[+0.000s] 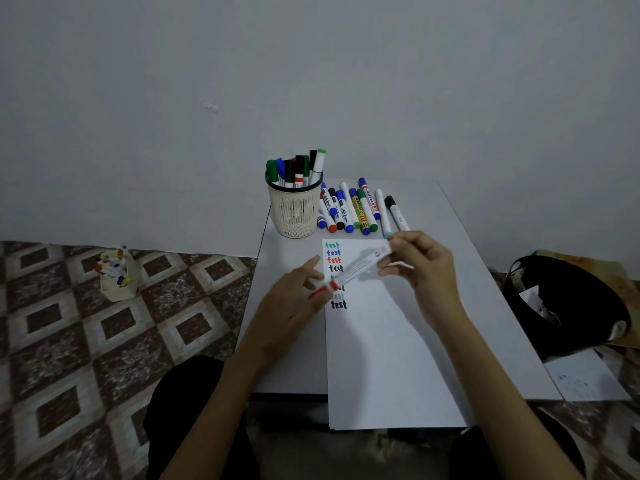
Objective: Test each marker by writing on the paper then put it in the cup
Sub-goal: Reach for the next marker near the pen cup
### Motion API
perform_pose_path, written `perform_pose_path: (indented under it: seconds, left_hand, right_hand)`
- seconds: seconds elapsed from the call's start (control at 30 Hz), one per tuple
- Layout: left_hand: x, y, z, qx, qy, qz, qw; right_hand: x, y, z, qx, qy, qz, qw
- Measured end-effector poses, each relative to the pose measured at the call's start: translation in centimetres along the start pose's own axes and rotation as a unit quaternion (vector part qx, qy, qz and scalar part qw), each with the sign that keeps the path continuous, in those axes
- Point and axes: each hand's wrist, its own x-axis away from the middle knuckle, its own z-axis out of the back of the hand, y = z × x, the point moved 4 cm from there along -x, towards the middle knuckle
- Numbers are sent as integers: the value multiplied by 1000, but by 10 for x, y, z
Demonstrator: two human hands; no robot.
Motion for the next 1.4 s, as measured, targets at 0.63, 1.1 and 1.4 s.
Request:
perform_pose_path:
  seconds: [0.63, 1.1, 1.4]
  left_hand:
    - [4, 5, -1, 35, -28, -29, 999]
    - [1, 0, 6, -68, 18, 8, 998]
    - [-3, -17, -5, -198, -54, 7, 979]
  right_hand:
    - [28, 36, -68, 38, -115, -69, 990]
    - [16, 15, -43, -50, -9, -30, 998]
    - [26, 45, -28, -110, -13, -103, 989]
